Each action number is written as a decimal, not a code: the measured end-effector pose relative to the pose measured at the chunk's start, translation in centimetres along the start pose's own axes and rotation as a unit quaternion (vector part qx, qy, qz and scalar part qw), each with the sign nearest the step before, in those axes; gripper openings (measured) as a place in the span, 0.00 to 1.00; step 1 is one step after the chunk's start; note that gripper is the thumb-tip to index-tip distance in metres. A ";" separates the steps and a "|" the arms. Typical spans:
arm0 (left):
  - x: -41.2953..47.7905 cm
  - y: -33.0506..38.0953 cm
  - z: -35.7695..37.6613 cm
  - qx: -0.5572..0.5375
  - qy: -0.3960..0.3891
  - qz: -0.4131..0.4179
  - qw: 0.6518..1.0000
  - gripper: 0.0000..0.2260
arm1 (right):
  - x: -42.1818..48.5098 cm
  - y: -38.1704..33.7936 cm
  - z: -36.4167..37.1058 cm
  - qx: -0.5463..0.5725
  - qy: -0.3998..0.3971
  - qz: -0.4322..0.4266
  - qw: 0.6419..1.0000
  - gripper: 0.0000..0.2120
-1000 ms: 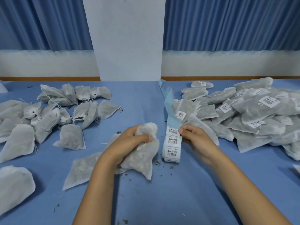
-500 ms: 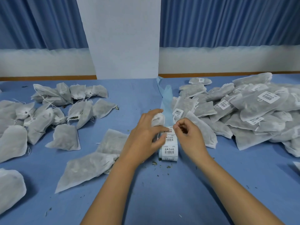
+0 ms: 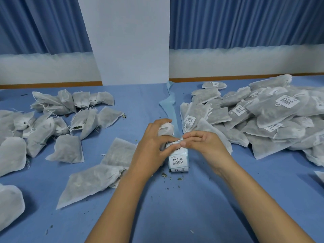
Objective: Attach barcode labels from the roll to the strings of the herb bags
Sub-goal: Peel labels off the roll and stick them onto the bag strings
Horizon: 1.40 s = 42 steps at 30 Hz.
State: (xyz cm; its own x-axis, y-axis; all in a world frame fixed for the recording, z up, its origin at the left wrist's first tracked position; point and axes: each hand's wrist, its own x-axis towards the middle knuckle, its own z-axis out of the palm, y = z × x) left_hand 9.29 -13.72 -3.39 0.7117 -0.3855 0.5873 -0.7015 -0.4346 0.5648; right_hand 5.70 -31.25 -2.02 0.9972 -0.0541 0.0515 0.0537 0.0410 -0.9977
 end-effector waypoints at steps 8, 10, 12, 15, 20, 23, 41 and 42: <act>0.0 0.2 0.0 -0.032 0.022 -0.053 0.998 0.04 | -0.2 0.1 0.4 -0.120 0.009 -0.095 0.988 0.10; 0.0 0.5 0.1 -0.052 0.050 -0.082 0.994 0.07 | -0.2 0.1 0.4 -0.127 0.005 -0.104 0.986 0.11; 0.3 0.9 -0.1 -0.088 0.121 -0.120 0.981 0.09 | -0.2 0.2 0.4 -0.134 0.004 -0.102 0.986 0.11; 0.5 0.8 -1.1 -0.156 0.253 -0.176 0.938 0.10 | -0.1 0.5 0.5 -0.151 0.066 -0.095 0.982 0.12; 0.4 0.1 -2.6 -0.175 0.351 -0.222 0.893 0.12 | -0.4 0.5 0.3 -0.273 0.156 -0.048 0.948 0.17; 0.4 0.3 -2.6 -0.172 0.342 -0.212 0.899 0.13 | -1.0 0.3 1.1 -0.250 0.096 0.029 0.963 0.18; 0.3 0.1 -1.9 -0.139 0.279 -0.210 0.927 0.07 | -1.4 1.0 2.3 -0.102 0.013 0.011 0.995 0.20; 0.3 0.1 -2.0 -0.139 0.278 -0.209 0.927 0.07 | -1.3 0.9 2.1 -0.071 0.005 0.022 0.997 0.17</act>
State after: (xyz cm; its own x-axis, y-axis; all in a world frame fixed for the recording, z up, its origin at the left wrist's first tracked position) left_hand 9.36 -12.29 -2.04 0.8486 0.2831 0.4469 -0.4057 -0.1939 0.8932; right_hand 4.56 -29.01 -2.94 0.9978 -0.0658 0.0083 0.0017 -0.0987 -0.9951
